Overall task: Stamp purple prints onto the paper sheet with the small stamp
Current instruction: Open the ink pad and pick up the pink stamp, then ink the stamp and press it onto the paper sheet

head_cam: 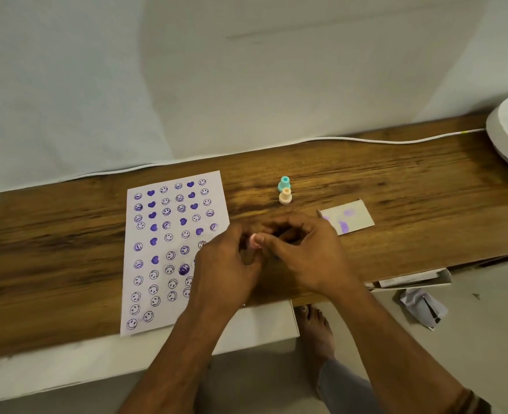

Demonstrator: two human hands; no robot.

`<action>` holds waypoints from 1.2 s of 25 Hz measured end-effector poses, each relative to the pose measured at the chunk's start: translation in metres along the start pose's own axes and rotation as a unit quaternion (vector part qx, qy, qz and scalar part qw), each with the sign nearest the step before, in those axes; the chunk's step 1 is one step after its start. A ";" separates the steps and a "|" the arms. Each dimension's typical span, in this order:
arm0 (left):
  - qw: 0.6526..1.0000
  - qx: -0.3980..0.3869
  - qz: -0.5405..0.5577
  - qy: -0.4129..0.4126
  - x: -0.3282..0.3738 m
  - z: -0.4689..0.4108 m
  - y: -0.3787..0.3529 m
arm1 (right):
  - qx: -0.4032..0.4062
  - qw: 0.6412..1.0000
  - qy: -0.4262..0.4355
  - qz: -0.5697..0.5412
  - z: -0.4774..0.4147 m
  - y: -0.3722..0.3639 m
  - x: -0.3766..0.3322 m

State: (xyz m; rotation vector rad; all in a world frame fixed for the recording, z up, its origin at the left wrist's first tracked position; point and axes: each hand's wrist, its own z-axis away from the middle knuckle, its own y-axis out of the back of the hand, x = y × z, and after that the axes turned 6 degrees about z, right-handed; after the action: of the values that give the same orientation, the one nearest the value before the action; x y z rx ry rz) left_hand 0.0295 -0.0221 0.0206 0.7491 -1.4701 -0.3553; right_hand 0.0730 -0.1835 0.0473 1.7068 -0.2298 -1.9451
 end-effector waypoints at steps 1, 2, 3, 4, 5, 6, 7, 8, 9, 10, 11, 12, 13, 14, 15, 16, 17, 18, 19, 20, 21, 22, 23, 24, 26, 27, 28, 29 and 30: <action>1.000 0.004 0.006 -0.007 0.000 0.006 0.004 | -0.006 1.000 0.004 -0.011 0.004 -0.003 0.001; 1.000 0.010 0.017 -0.017 0.001 0.011 0.009 | -0.011 1.000 0.001 -0.024 0.009 -0.004 0.002; 0.999 0.018 0.029 -0.027 0.002 0.016 0.013 | -0.012 0.999 -0.008 -0.037 0.014 -0.006 0.002; 0.998 0.025 0.040 -0.036 0.003 0.020 0.017 | -0.006 0.999 -0.015 -0.050 0.019 -0.008 0.002; 0.997 0.033 0.047 -0.046 0.004 0.022 0.019 | 0.004 0.998 -0.019 -0.064 0.025 -0.010 0.002; 0.996 0.039 0.052 -0.060 0.004 0.023 0.019 | 0.018 0.996 -0.024 -0.083 0.029 -0.013 0.003; 0.995 0.042 0.060 -0.075 0.004 0.023 0.018 | 0.033 0.994 -0.030 -0.104 0.033 -0.016 0.004; 0.993 0.039 0.073 -0.086 0.002 0.023 0.018 | 0.050 0.990 -0.040 -0.123 0.034 -0.019 0.004; 0.991 0.030 0.092 -0.087 0.001 0.021 0.017 | 0.063 0.986 -0.057 -0.142 0.034 -0.020 0.003; 0.990 0.021 0.114 -0.081 -0.001 0.021 0.017 | 0.072 0.981 -0.080 -0.160 0.033 -0.022 0.002; 0.988 0.015 0.137 -0.071 -0.003 0.020 0.017 | 0.073 0.976 -0.101 -0.178 0.031 -0.024 -0.001; 0.985 0.013 0.157 -0.064 -0.005 0.019 0.017 | 0.071 0.972 -0.114 -0.191 0.029 -0.026 -0.003; 0.983 0.017 0.170 -0.060 -0.006 0.017 0.016 | 0.069 0.969 -0.124 -0.202 0.026 -0.027 -0.005; 0.982 0.023 0.176 -0.061 -0.007 0.016 0.015 | 0.069 0.967 -0.129 -0.210 0.023 -0.030 -0.006; 0.981 0.029 0.179 -0.066 -0.009 0.014 0.014 | 0.071 0.965 -0.131 -0.216 0.020 -0.032 -0.007; 0.980 0.033 0.186 -0.066 -0.010 0.011 0.013 | 0.073 0.965 -0.129 -0.218 0.016 -0.033 -0.007; 0.978 0.035 0.200 -0.055 -0.010 0.009 0.012 | 0.074 0.965 -0.126 -0.216 0.014 -0.035 -0.007; 0.975 0.032 0.219 -0.034 -0.011 0.007 0.011 | 0.075 0.967 -0.121 -0.211 0.011 -0.036 -0.007; 0.972 0.027 0.235 -0.010 -0.011 0.006 0.010 | 0.074 0.969 -0.117 -0.206 0.009 -0.037 -0.006; 0.969 0.021 0.244 0.012 -0.013 0.004 0.009 | 0.069 0.970 -0.112 -0.202 0.007 -0.038 -0.005; 0.968 0.020 0.248 0.031 -0.015 0.003 0.007 | 0.065 0.972 -0.106 -0.202 0.004 -0.038 -0.005; 0.965 0.023 0.256 0.051 -0.017 0.001 0.006 | 0.065 0.972 -0.099 -0.201 0.002 -0.037 -0.005; 0.960 0.032 0.270 0.068 -0.021 -0.001 0.006 | 0.075 0.973 -0.091 -0.197 -0.002 -0.035 -0.004; 0.953 0.046 0.286 0.084 -0.025 -0.003 0.007 | 0.094 0.974 -0.084 -0.188 -0.005 -0.030 -0.003; 0.942 0.079 0.309 0.107 -0.036 -0.008 0.013 | 0.144 0.978 -0.068 -0.135 -0.012 -0.018 0.004; 0.938 0.094 0.313 0.115 -0.041 -0.010 0.017 | 0.162 0.982 -0.057 -0.082 -0.014 -0.011 0.010; 0.937 0.106 0.311 0.121 -0.046 -0.010 0.022 | 0.173 0.984 -0.044 -0.022 -0.015 -0.005 0.017; 0.937 0.115 0.305 0.125 -0.050 -0.010 0.026 | 0.178 0.983 -0.031 0.040 -0.015 -0.001 0.024; 0.938 0.122 0.299 0.130 -0.055 -0.010 0.030 | 0.178 0.979 -0.017 0.100 -0.016 0.001 0.031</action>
State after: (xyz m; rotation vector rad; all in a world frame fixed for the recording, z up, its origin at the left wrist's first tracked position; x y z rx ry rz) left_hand 0.0268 0.0368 -0.0012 0.4837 -1.4222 0.3847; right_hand 0.0865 -0.1969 0.0178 1.7871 -0.7715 -1.8653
